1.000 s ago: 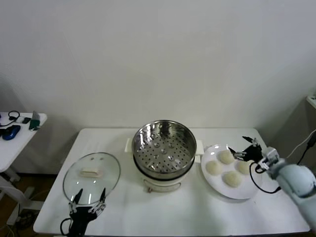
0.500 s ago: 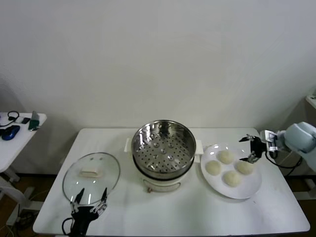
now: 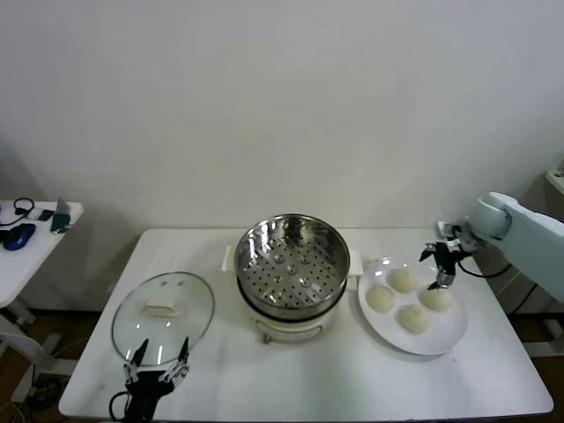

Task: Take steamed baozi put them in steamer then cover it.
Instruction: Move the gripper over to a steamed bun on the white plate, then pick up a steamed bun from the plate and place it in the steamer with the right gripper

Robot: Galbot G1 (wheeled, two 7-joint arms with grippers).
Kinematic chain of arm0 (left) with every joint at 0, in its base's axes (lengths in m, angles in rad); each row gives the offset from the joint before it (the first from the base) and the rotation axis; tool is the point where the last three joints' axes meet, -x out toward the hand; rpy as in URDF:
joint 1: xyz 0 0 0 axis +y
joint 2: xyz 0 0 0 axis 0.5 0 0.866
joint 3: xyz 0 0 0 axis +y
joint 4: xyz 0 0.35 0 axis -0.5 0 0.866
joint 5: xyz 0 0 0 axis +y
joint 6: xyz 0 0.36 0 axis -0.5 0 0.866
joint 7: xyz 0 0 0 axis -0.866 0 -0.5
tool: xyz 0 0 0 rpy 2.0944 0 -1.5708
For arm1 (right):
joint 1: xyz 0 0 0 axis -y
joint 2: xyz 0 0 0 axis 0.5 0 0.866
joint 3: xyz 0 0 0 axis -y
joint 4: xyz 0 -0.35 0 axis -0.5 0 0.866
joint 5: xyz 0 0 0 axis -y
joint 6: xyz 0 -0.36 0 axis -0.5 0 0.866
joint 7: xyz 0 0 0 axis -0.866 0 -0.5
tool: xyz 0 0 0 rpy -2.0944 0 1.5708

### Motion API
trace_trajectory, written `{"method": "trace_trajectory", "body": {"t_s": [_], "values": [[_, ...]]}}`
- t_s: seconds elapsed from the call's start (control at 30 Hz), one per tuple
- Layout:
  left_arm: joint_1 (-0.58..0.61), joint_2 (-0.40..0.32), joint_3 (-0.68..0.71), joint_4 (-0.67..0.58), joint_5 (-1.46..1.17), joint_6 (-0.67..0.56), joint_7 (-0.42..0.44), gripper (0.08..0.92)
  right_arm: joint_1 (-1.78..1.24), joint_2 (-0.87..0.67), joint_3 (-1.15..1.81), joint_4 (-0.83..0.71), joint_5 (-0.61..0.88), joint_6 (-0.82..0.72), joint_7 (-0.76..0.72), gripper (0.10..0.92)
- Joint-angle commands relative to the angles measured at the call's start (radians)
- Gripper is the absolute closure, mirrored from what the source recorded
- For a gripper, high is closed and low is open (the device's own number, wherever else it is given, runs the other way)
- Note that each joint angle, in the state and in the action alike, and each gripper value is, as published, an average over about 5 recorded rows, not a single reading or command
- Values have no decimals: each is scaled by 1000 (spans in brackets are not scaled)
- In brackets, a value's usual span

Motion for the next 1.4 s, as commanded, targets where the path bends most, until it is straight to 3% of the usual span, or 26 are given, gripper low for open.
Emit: {"method": "trace_trajectory", "body": {"t_s": [0.03,0.67,0.93,1.17,1.4], "values": [[-1,-2,2,6,-1,0,0,177,17,136,-54,-151,-9,10,-15,203],[-27,4,14,31,-4,4,0,177,-103,213,78,-290,-156,50,53,205],[-22,7,17,26,-4,1,0,177,-119,219,111,-287,-146,56,79,285],[-8,4,19,10,0,-1,0,177,-75,193,81,-226,-97,57,53,305],[4,3,19,-6,3,-3,-2,177,304,134,-231,-9,128,145,19,329]]}}
